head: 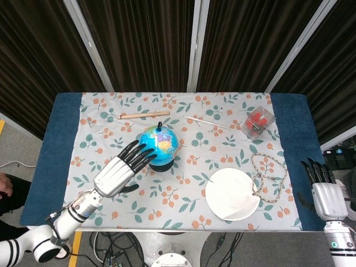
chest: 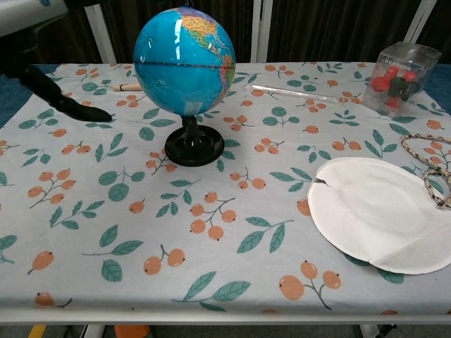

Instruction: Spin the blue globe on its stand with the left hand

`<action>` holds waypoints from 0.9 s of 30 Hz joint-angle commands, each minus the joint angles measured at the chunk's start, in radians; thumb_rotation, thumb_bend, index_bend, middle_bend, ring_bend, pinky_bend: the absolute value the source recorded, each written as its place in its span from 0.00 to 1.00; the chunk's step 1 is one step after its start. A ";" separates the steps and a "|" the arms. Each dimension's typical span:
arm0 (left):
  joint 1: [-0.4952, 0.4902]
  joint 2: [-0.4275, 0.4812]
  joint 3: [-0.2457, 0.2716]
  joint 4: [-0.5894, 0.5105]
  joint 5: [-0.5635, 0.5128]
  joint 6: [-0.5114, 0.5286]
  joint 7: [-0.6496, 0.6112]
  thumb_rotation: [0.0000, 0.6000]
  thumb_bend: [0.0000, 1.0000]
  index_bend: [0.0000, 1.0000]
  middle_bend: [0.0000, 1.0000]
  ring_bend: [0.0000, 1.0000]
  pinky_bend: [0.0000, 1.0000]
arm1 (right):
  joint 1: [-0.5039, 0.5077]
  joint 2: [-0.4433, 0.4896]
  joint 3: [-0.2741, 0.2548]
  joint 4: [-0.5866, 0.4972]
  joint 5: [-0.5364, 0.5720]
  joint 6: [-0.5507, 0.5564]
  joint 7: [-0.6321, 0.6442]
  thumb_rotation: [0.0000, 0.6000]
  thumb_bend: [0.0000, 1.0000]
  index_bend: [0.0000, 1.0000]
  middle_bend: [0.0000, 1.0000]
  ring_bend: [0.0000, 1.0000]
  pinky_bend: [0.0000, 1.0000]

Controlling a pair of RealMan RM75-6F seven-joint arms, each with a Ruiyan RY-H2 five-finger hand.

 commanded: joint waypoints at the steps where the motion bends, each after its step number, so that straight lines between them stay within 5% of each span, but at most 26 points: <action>1: -0.040 -0.028 -0.009 0.011 -0.009 -0.041 0.019 1.00 0.09 0.07 0.07 0.01 0.02 | -0.001 0.000 0.000 0.003 0.002 0.000 0.003 1.00 0.23 0.00 0.00 0.00 0.00; 27: -0.068 -0.058 0.030 0.066 -0.095 -0.029 0.049 1.00 0.09 0.07 0.07 0.01 0.02 | -0.001 -0.009 -0.001 0.020 0.004 -0.005 0.008 1.00 0.23 0.00 0.00 0.00 0.00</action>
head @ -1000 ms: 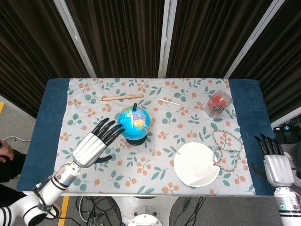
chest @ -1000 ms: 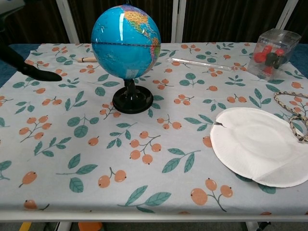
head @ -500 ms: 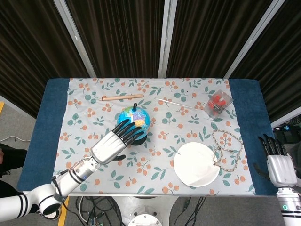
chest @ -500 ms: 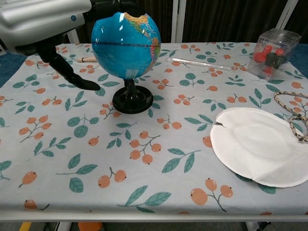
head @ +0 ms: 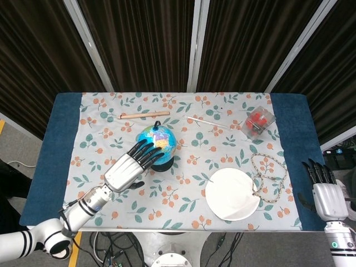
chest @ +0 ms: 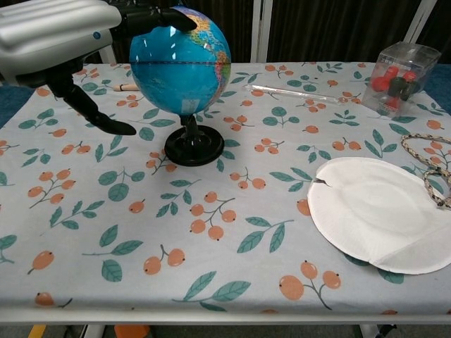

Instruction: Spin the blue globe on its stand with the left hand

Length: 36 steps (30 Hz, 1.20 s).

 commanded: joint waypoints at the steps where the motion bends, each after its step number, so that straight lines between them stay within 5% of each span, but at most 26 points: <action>1: 0.002 0.003 0.006 -0.005 -0.001 0.006 0.005 1.00 0.09 0.07 0.07 0.01 0.02 | 0.000 -0.001 0.000 0.000 0.000 0.000 -0.001 1.00 0.23 0.00 0.00 0.00 0.00; 23: 0.082 0.043 0.026 -0.016 -0.125 0.075 0.055 1.00 0.09 0.07 0.07 0.04 0.02 | 0.004 -0.009 -0.002 -0.006 0.002 -0.007 -0.023 1.00 0.23 0.00 0.00 0.00 0.00; 36: 0.069 0.042 0.024 -0.021 -0.011 0.143 0.018 1.00 0.09 0.07 0.07 0.04 0.02 | 0.006 -0.010 -0.001 -0.008 0.007 -0.014 -0.026 1.00 0.23 0.00 0.00 0.00 0.00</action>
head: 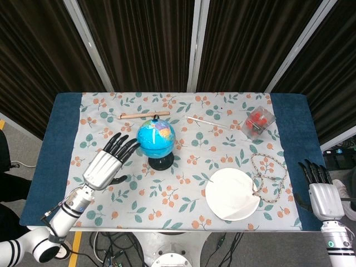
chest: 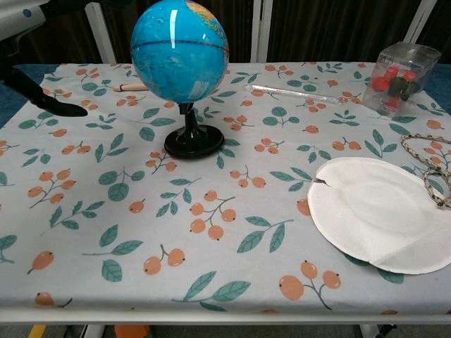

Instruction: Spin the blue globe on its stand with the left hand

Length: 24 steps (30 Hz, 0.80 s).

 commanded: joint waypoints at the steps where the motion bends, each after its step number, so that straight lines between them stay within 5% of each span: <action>1: -0.018 -0.006 0.000 -0.008 0.037 0.002 -0.009 1.00 0.09 0.07 0.07 0.04 0.02 | 0.000 -0.001 0.000 0.002 0.002 -0.001 0.002 1.00 0.23 0.00 0.00 0.00 0.00; 24: -0.110 -0.096 -0.015 0.002 0.036 -0.098 0.015 1.00 0.09 0.07 0.07 0.04 0.02 | -0.001 -0.002 -0.001 0.021 0.003 -0.003 0.030 1.00 0.23 0.00 0.00 0.00 0.00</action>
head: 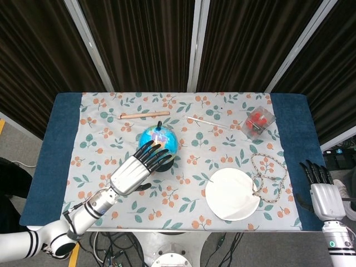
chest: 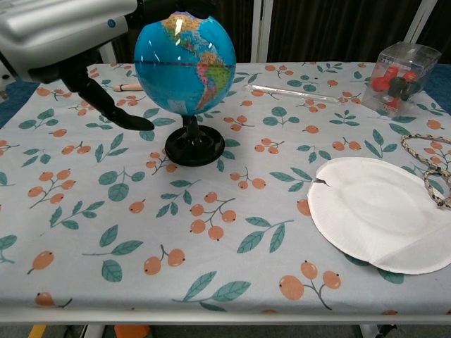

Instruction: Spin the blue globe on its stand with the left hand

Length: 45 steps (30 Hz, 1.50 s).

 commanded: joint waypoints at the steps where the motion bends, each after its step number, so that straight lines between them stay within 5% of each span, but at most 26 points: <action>1: -0.002 -0.007 0.002 0.009 -0.009 -0.005 0.000 1.00 0.09 0.07 0.07 0.04 0.02 | 0.000 0.000 0.000 0.001 0.001 0.000 0.001 1.00 0.23 0.00 0.00 0.00 0.00; 45: 0.090 0.093 0.036 0.025 -0.087 0.070 -0.021 1.00 0.09 0.07 0.07 0.04 0.02 | 0.003 -0.002 0.000 -0.009 0.003 -0.004 -0.021 1.00 0.23 0.00 0.00 0.00 0.00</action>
